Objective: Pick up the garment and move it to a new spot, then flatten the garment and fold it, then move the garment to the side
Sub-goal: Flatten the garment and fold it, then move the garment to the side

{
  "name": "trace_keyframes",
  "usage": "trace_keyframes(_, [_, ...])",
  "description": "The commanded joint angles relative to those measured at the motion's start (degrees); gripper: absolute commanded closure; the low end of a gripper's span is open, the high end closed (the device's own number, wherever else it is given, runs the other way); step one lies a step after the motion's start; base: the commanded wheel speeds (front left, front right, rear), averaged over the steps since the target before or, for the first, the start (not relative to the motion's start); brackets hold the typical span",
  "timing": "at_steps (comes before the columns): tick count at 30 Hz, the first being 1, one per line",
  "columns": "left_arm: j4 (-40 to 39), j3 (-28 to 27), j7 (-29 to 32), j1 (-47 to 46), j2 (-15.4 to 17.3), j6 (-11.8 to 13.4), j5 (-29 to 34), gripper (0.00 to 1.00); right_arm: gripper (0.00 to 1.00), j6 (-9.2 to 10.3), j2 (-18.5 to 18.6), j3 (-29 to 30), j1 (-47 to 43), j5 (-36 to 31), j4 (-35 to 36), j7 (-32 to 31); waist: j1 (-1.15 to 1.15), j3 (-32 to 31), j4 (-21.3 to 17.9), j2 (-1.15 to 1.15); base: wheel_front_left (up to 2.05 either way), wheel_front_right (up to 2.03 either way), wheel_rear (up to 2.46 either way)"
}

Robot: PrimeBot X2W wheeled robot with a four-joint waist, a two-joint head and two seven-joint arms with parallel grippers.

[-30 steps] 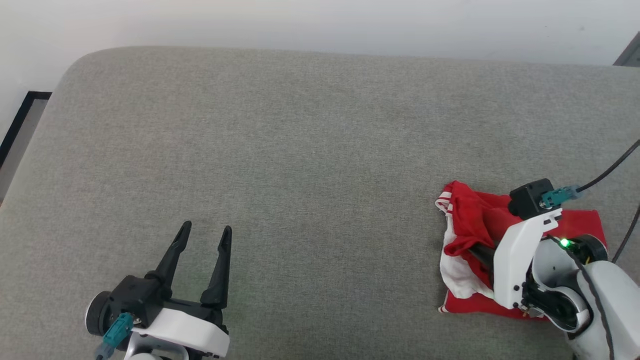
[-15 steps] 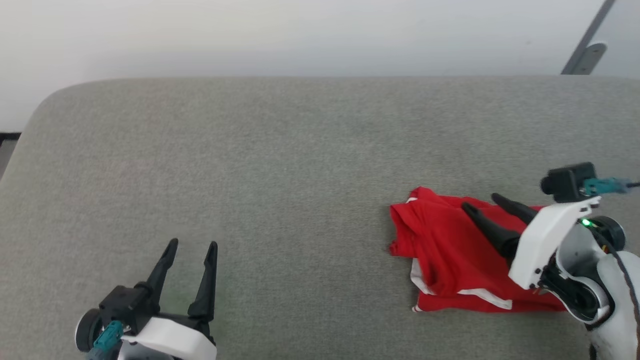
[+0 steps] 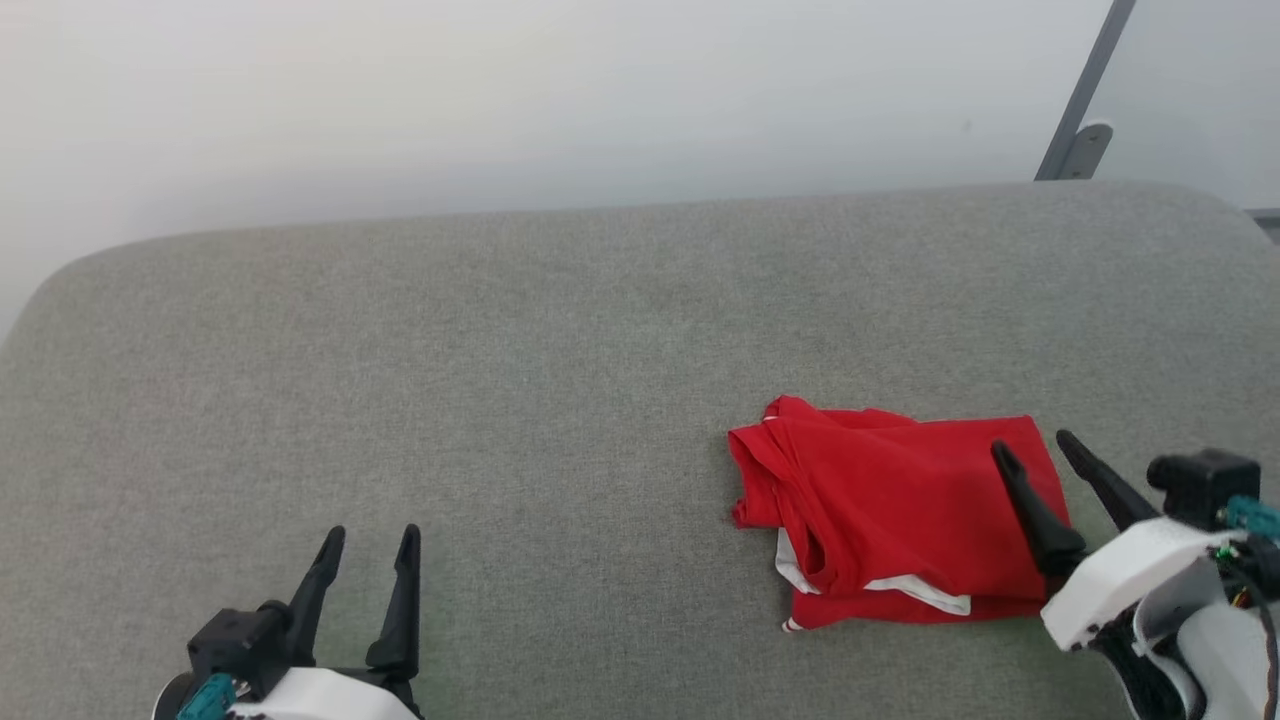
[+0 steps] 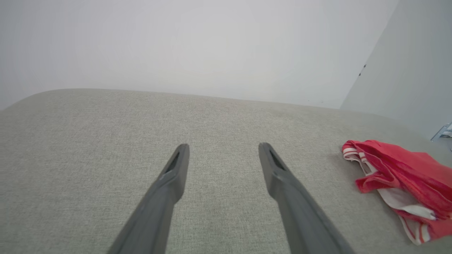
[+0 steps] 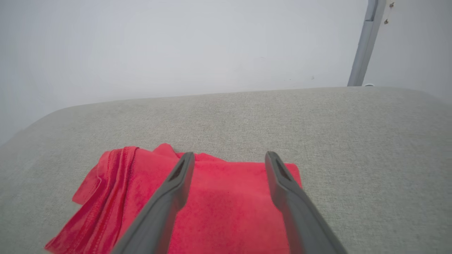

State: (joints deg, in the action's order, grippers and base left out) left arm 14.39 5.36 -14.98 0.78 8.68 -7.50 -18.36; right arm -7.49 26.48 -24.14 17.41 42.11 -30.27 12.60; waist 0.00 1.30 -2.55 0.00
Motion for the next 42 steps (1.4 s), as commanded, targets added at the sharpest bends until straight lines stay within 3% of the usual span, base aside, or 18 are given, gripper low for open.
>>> trace_keyframes(1, [-0.2, -0.6, -0.3, 1.0, -0.4, 0.1, -0.4, 0.0, 0.0, 0.0, -0.5, 0.7, -0.6, -1.0, -0.8, 1.4, 0.0, -0.4, -0.2, 0.0, 0.0, 0.0, 0.0])
trace_keyframes(4, [-1.4, -2.0, -0.3, 1.8, -0.6, 0.1, 0.6, 0.0, 0.0, 0.0, -1.5, 3.0, -1.7, -4.2, -0.4, 2.6, 0.0, -0.8, -0.1, 0.0, 0.0, 0.0, 0.0])
trace_keyframes(10, [-4.5, -4.1, -0.3, 4.5, -0.9, 0.1, 2.4, 0.0, 0.0, 0.0, -4.1, 12.6, -6.4, -11.1, 7.9, 2.6, 0.0, -1.6, 0.2, 0.0, 0.0, 0.0, 0.0])
trace_keyframes(18, [-11.0, -5.7, -0.3, 10.1, -0.5, 0.1, 3.7, 0.0, 0.0, 0.0, -4.8, 18.7, -13.9, -15.6, 15.2, 2.6, 0.0, -2.2, 1.6, 0.0, 0.0, 0.0, 0.0])
trace_keyframes(28, [-16.2, -6.3, -0.3, 14.9, -1.8, 0.1, 4.5, 0.0, 0.0, 0.0, -5.7, 22.8, -20.8, -16.2, 18.9, 2.6, 0.0, -2.3, 2.9, 0.0, 0.0, 0.0, 0.0])
trace_keyframes(36, [-16.1, -5.9, -0.3, 13.8, -2.2, 0.1, 4.9, 0.0, 0.0, 0.0, -5.4, 22.8, -20.4, -16.6, 19.4, 2.0, 0.0, -2.0, 2.7, 0.0, 0.0, 0.0, 0.0])
trace_keyframes(42, [-16.7, -5.4, -0.3, 10.8, -2.2, 0.1, 4.6, 0.0, 0.0, 0.0, -2.3, 20.6, -15.8, -15.3, 18.1, -6.5, 0.0, 0.9, 2.1, 0.0, 0.0, 0.0, 0.0])
